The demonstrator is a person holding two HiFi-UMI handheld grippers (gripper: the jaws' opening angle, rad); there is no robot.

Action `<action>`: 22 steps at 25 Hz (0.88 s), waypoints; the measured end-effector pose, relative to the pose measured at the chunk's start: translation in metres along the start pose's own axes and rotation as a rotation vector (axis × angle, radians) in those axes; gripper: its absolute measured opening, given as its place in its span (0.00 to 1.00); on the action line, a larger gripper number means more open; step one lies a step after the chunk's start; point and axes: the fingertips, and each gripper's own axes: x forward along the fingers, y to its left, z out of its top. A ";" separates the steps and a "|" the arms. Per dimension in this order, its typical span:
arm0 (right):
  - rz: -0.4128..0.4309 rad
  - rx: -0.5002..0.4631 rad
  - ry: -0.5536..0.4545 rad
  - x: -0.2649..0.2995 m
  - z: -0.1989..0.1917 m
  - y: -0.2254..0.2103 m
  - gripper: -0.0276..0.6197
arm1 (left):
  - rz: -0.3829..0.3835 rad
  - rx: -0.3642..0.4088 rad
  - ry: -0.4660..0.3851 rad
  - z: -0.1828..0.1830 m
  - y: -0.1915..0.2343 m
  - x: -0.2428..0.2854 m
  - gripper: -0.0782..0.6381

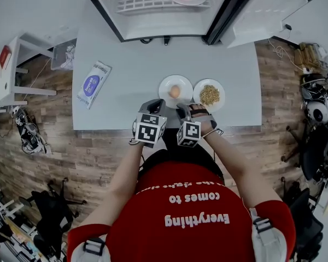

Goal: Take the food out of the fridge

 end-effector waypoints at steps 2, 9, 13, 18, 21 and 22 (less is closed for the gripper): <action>0.026 0.041 0.004 -0.002 0.001 0.001 0.13 | -0.001 -0.004 0.002 0.000 0.000 0.001 0.12; 0.036 0.248 -0.034 -0.019 0.005 -0.010 0.13 | -0.009 -0.021 0.010 -0.004 -0.003 0.004 0.12; 0.028 0.393 -0.075 -0.033 0.005 -0.023 0.13 | -0.010 -0.025 0.007 -0.004 -0.003 0.004 0.12; 0.096 0.714 -0.163 -0.051 0.004 -0.036 0.09 | -0.010 -0.031 0.001 -0.002 -0.003 0.005 0.12; 0.138 1.011 -0.266 -0.060 0.003 -0.044 0.08 | -0.019 -0.048 -0.002 -0.001 -0.005 0.007 0.12; 0.166 1.119 -0.295 -0.062 0.002 -0.044 0.07 | -0.021 -0.052 -0.002 -0.001 -0.006 0.007 0.12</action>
